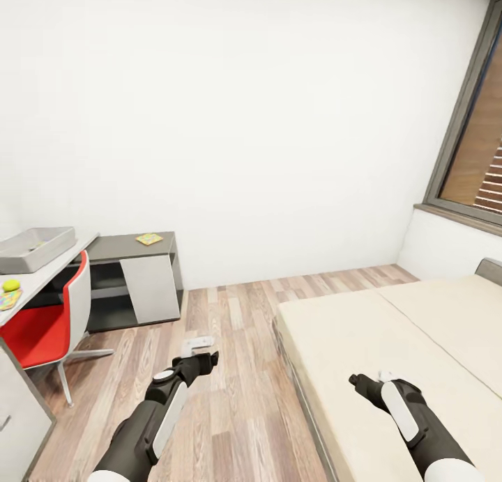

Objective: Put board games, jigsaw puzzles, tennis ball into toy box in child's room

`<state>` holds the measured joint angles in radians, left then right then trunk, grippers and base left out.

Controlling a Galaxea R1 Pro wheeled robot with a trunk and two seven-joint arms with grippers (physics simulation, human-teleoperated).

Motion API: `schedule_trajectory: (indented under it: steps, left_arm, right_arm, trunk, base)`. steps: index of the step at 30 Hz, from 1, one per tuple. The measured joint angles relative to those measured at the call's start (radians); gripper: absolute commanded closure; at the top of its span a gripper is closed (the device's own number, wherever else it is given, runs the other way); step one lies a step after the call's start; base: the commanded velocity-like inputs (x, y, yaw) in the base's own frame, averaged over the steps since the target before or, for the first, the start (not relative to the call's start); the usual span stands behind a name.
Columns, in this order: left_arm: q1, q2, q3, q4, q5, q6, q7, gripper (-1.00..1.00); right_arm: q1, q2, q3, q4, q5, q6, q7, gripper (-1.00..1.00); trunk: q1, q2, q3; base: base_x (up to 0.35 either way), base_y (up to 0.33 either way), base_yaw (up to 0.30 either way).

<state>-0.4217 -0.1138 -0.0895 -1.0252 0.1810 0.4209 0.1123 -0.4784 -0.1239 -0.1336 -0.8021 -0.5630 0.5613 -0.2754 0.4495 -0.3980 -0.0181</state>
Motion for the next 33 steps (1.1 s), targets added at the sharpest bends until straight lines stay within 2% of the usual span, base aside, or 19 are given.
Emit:
schedule_trajectory:
  steps: [11, 19, 33]
  left_arm:
    - [-0.001, 0.000, 0.000, 0.001, -0.001, 0.000, 0.000, -1.00]
    - [-0.001, 0.000, 0.000, 0.001, -0.001, 0.000, 0.000, -1.00]
    - [0.000, 0.000, 0.000, 0.001, 0.000, 0.000, 0.000, -1.00]
  right_arm:
    - [0.000, 0.002, 0.002, 0.002, 0.000, -0.004, 0.000, -1.00]
    - [0.000, 0.000, 0.048, 0.003, 0.001, -0.004, 0.000, -1.00]
    - [0.000, 0.004, 0.062, 0.000, 0.000, -0.005, 0.000, -1.00]
  trunk:
    - [0.000, 0.000, 0.001]
    - [0.000, 0.000, 0.001]
    - [0.000, 0.000, 0.001]
  base:
    - [-0.009, 0.000, 0.069]
    - [-0.064, -0.057, 0.002]
    - [-0.026, -0.043, 0.040]
